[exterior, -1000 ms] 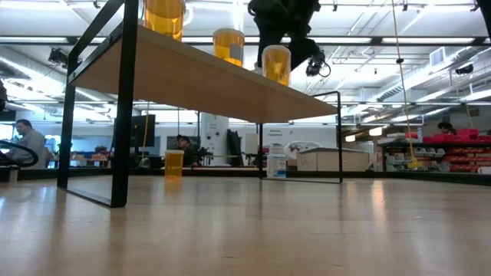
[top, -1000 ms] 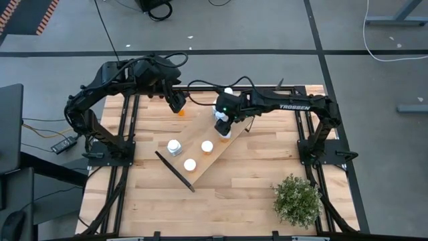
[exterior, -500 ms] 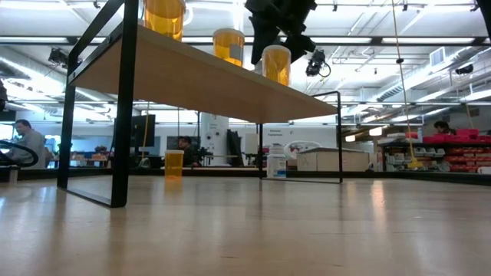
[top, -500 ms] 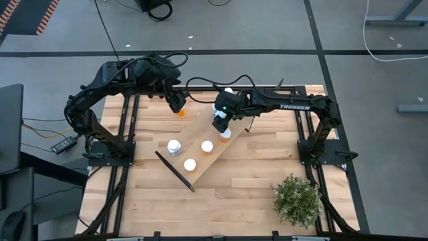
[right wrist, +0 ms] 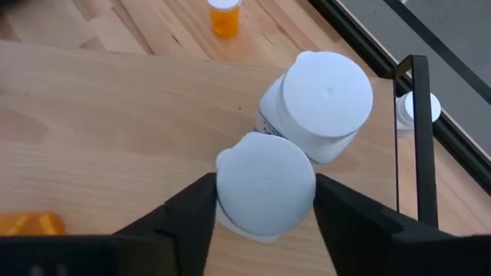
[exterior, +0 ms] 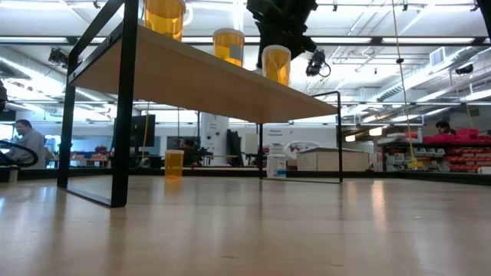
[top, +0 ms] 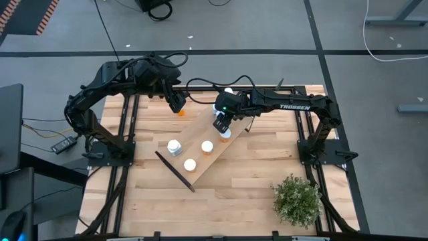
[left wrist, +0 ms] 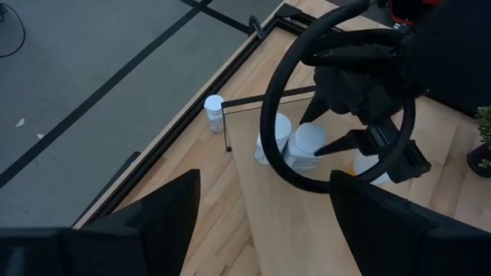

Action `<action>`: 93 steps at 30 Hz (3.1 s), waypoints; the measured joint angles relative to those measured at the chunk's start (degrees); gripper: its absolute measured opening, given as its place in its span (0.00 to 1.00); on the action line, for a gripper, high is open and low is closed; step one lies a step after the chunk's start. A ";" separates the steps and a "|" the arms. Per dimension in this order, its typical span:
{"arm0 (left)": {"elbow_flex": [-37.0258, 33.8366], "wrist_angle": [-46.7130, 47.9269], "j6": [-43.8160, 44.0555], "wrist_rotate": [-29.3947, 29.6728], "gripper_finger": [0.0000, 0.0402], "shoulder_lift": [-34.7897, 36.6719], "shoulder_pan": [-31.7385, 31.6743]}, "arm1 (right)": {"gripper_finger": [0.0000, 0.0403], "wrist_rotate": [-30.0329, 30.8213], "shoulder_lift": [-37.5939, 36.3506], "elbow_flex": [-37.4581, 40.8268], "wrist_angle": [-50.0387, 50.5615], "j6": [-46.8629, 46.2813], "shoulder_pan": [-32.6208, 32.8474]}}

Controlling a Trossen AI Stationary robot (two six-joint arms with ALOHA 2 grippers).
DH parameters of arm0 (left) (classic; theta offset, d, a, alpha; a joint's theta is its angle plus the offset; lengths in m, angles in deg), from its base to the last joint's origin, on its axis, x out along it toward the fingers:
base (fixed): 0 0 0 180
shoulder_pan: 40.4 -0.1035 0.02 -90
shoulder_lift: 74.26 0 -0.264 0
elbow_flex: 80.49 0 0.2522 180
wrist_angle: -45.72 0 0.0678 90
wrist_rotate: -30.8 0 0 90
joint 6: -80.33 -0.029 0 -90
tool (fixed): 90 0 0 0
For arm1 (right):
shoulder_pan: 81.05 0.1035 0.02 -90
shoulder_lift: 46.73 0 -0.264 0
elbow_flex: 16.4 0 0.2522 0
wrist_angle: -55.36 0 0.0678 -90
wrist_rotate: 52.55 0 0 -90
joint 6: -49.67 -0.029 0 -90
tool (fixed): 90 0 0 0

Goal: Pick and place medicine bottles onto shelf by color
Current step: Adjust the white pill bottle on the shelf, then put the orange pill bottle on the shelf

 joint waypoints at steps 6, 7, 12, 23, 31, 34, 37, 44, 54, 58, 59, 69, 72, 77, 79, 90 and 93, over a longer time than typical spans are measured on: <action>0.00 0.00 -0.02 0.00 0.73 0.00 0.00 | 0.45 -0.70 -0.02 -0.09 0.92 0.23 0.00; 0.00 0.00 -0.02 0.02 0.73 0.00 0.00 | 0.45 -1.12 -0.02 -0.15 1.26 0.47 0.00; 0.00 0.00 -0.04 0.00 0.73 0.00 0.00 | 0.49 -2.32 -0.39 -1.61 7.35 0.90 0.02; 0.00 0.33 -0.11 0.02 0.73 -0.02 0.00 | 0.48 -1.15 -1.36 -3.44 17.39 -0.68 0.03; 0.00 1.60 0.02 0.01 0.73 -0.02 0.01 | 0.49 1.43 -1.38 -3.17 17.92 -1.30 -0.13; 0.00 1.77 0.02 0.00 0.73 -0.02 0.02 | 0.49 1.44 -1.38 -3.17 17.90 -1.76 -0.13; 0.00 1.77 0.03 0.00 0.73 -0.02 0.02 | 0.50 1.42 -1.38 -3.17 17.90 -3.17 -0.13; 0.00 1.75 0.02 0.00 0.73 -0.02 0.02 | 0.57 1.42 -1.38 -3.15 17.88 -5.19 -0.12; 0.00 1.74 0.03 0.00 0.73 -0.02 0.02 | 0.65 1.44 -1.38 -3.15 18.46 -6.25 0.02; 0.00 1.73 0.04 0.01 0.73 -0.02 0.02 | 0.66 1.44 -1.58 -3.12 19.83 -7.53 0.02; 0.00 1.73 0.04 0.01 0.73 -0.02 0.01 | 0.66 1.44 -1.74 -3.10 20.03 -7.78 0.02; 0.00 1.57 -1.28 -0.02 0.73 -0.08 -1.45 | 0.71 1.62 -6.90 -3.17 19.30 -12.22 -0.02; 0.00 1.62 -2.65 -0.14 0.73 -0.54 -3.59 | 0.72 2.64 -9.04 -3.17 18.67 -13.10 -0.02; 0.02 1.76 -3.65 -3.03 0.71 -0.94 -7.96 | 0.72 6.55 -12.61 -3.17 17.53 -14.78 -0.96; 0.00 2.41 -4.86 -3.29 0.70 -1.49 -9.83 | 0.72 7.04 -13.64 -3.19 17.31 -15.38 -2.00; 0.01 12.43 -13.05 -10.79 0.56 -8.84 -21.95 | 0.72 7.78 -18.76 -3.19 14.21 -6.45 -4.59; 0.00 11.95 -17.74 -17.17 0.54 -10.71 -23.75 | 0.72 8.10 -20.17 -3.19 13.82 -4.33 -4.64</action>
